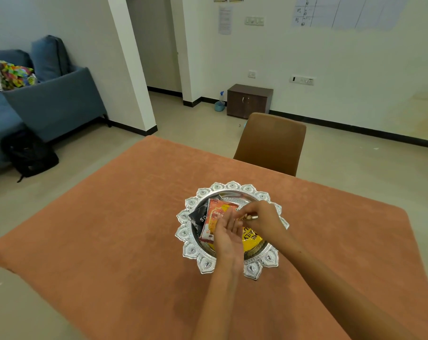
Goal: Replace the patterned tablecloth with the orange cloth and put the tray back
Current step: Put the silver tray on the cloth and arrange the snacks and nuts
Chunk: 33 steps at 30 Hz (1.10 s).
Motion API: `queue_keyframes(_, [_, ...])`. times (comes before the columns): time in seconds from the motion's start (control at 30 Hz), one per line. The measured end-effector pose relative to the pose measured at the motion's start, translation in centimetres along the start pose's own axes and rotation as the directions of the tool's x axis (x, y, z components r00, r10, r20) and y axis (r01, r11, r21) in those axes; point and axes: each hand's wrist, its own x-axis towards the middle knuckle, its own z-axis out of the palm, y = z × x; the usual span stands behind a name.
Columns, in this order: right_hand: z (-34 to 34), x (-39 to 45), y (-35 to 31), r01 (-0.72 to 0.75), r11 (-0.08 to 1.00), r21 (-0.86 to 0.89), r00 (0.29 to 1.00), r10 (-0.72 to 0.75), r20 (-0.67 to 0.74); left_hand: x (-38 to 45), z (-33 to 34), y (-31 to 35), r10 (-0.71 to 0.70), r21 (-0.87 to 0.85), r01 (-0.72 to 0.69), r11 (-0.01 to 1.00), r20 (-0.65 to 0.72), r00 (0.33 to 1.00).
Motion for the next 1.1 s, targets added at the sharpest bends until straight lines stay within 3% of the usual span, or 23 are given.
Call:
queue_keyframes(0.2, [1.1,-2.1,-1.8,0.042,0.999,-0.013,0.998,-0.041,0.054,-0.4,0.8,0.1,-0.155,-0.213,0.159,0.964,0.040,0.987])
queue_keyframes(0.3, [0.8,-2.3,-2.4,0.082,0.995,-0.056,0.993,-0.076,0.090,-0.8,0.6,0.5,-0.191,-0.274,0.180,0.945,-0.013,0.982])
queue_keyframes(0.43, [0.0,-1.5,-2.4,0.099,0.995,0.006,0.994,-0.098,-0.050,0.1,-0.3,0.6,-0.198,-0.381,0.184,0.906,0.003,0.980])
queue_keyframes(0.53, [-0.6,-0.2,-0.7,0.051,0.990,0.134,0.989,-0.031,-0.147,0.4,-1.2,1.1,-0.164,-0.415,0.178,0.892,0.068,0.984])
queue_keyframes(0.63, [-0.5,0.4,1.9,-0.026,0.997,-0.068,0.991,0.017,-0.136,0.3,-2.4,2.2,-0.111,-0.404,0.124,0.906,0.056,0.992])
queue_keyframes(0.77, [2.7,-1.6,4.3,0.005,0.914,-0.406,0.976,0.083,0.200,0.1,-3.6,3.1,-0.077,-0.369,0.089,0.925,0.049,0.996])
queue_keyframes(0.87, [4.9,-3.2,4.3,0.109,0.848,-0.519,0.942,0.079,0.326,-0.2,-3.6,2.8,-0.065,-0.345,0.075,0.936,0.039,0.997])
queue_keyframes(0.93, [5.2,-3.5,3.7,0.123,0.858,-0.500,0.945,0.052,0.322,-0.4,-3.5,2.5,-0.057,-0.344,0.067,0.937,0.038,0.998])
queue_keyframes(1.03, [4.5,-2.5,3.3,0.073,0.921,-0.382,0.985,-0.007,0.171,-0.7,-3.8,2.4,-0.065,-0.344,0.076,0.936,0.042,0.997])
queue_keyframes(1.1, [4.2,-1.4,3.7,0.040,0.917,-0.397,0.989,0.021,0.149,-0.9,-3.9,2.4,-0.068,-0.350,0.079,0.933,0.041,0.997])
